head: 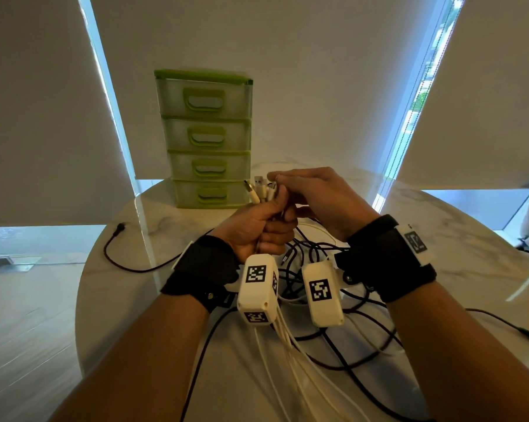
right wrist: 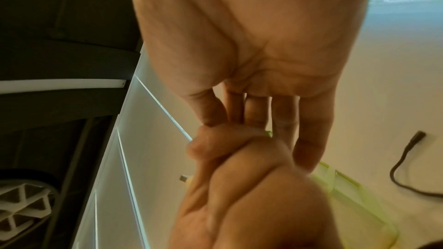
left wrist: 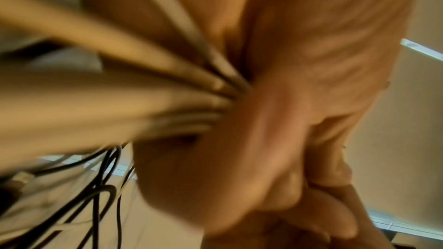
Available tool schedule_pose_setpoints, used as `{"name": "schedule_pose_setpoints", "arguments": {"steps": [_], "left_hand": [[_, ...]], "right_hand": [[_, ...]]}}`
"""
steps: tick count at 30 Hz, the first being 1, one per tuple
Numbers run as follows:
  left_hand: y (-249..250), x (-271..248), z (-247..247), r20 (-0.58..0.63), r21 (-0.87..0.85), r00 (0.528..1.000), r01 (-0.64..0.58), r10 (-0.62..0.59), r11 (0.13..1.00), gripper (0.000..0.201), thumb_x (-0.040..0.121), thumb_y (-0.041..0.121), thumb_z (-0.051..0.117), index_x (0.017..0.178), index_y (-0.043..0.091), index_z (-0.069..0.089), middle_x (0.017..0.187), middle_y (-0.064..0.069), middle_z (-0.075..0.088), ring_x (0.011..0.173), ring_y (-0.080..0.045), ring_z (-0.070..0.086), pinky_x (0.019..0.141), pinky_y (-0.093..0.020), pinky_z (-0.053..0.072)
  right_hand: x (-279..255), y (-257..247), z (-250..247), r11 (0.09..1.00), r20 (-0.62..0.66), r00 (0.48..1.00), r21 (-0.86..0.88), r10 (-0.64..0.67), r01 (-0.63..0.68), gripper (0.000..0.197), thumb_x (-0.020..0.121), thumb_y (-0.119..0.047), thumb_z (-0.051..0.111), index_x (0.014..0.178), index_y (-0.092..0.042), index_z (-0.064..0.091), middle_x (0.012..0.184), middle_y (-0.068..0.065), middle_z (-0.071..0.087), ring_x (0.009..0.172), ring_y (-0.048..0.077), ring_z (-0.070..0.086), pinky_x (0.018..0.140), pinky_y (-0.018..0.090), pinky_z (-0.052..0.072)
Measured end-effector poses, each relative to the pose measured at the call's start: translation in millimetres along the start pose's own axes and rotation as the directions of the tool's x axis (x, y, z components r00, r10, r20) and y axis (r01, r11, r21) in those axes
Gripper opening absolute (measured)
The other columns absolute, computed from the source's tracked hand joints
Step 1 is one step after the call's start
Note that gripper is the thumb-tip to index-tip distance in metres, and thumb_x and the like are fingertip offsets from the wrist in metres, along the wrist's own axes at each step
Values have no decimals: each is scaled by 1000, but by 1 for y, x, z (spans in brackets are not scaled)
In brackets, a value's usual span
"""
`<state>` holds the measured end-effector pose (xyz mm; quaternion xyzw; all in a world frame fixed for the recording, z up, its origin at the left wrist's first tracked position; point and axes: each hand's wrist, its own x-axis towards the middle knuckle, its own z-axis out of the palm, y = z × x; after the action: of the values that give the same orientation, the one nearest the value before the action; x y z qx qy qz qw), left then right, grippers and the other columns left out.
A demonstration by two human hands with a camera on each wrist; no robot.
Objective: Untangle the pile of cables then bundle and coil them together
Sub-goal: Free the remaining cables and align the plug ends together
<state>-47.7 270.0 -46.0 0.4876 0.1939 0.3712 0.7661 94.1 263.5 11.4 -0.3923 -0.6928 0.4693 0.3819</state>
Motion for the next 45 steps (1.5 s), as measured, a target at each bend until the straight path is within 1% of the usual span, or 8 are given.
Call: {"name": "schedule_pose_setpoints", "arguments": {"steps": [5, 12, 17, 21, 25, 30, 38, 45], "left_hand": [[-1, -1, 10, -85, -12, 994, -74, 73, 997, 43, 81, 54, 50, 64, 18, 67, 41, 8, 36, 35, -3, 34, 35, -14, 34], [29, -8, -5, -299, -265, 881, -445, 366, 856, 61, 94, 50, 30, 43, 19, 44, 36, 8, 31, 29, -3, 30, 28, -14, 27], [36, -19, -13, -466, -376, 772, -615, 431, 693, 67, 97, 58, 29, 47, 17, 46, 42, 7, 36, 37, -4, 35, 38, -14, 39], [35, -17, -12, -459, -307, 769, -607, 444, 733, 70, 97, 60, 22, 47, 17, 48, 42, 8, 33, 33, -2, 31, 33, -12, 31], [36, -19, -13, -445, -289, 775, -598, 449, 747, 70, 97, 58, 20, 51, 16, 53, 42, 7, 33, 32, -2, 30, 30, -13, 29], [33, -14, -9, -435, -239, 806, -534, 402, 811, 70, 99, 54, 20, 53, 16, 55, 40, 7, 32, 30, -2, 29, 27, -13, 25], [44, -21, 0, -378, -107, 827, -485, 416, 868, 52, 92, 51, 31, 65, 17, 60, 39, 8, 31, 28, -1, 27, 27, -12, 20], [31, -6, 13, -542, -13, 725, -513, 425, 858, 41, 100, 43, 33, 80, 14, 52, 42, 8, 26, 32, -2, 21, 29, -14, 19]], "right_hand": [[2, 0, 4, 1000, -26, 999, -10, 24, -24, 33, 95, -20, 49, 98, 7, 66, 81, 18, 66, 76, 28, 60, 80, 39, 53], [-13, -8, -13, 930, 333, 906, -339, 261, -144, 58, 97, -36, 52, 149, -33, 27, 94, 0, 73, 66, 19, 61, 63, 29, 52], [-15, -9, -25, 784, 366, 863, -619, 347, -52, 35, 89, -39, 64, 123, -39, 60, 63, -5, 60, 53, 8, 48, 60, 24, 43], [-7, -1, -19, 606, 259, 901, -796, 348, -6, 22, 84, -52, 62, 80, -34, 75, 67, -16, 64, 74, 7, 57, 83, 31, 48], [-9, -10, -48, 711, 183, 952, -702, 246, -49, 25, 84, -50, 64, 76, -28, 74, 49, -19, 55, 60, 5, 48, 69, 26, 40], [-8, -17, -59, 750, 9, 997, -660, 74, -49, 17, 84, -40, 69, 77, -25, 72, 75, -12, 65, 76, 4, 56, 66, 22, 39], [-19, -19, -91, 722, -378, 924, -625, 53, -297, 17, 86, -32, 68, 79, -17, 65, 76, 4, 63, 63, 18, 58, 62, 25, 44], [-23, -40, -50, 918, -217, 971, -355, 104, -177, 8, 92, -23, 60, 92, -17, 66, 75, 0, 59, 56, 11, 54, 50, 19, 39]]}}
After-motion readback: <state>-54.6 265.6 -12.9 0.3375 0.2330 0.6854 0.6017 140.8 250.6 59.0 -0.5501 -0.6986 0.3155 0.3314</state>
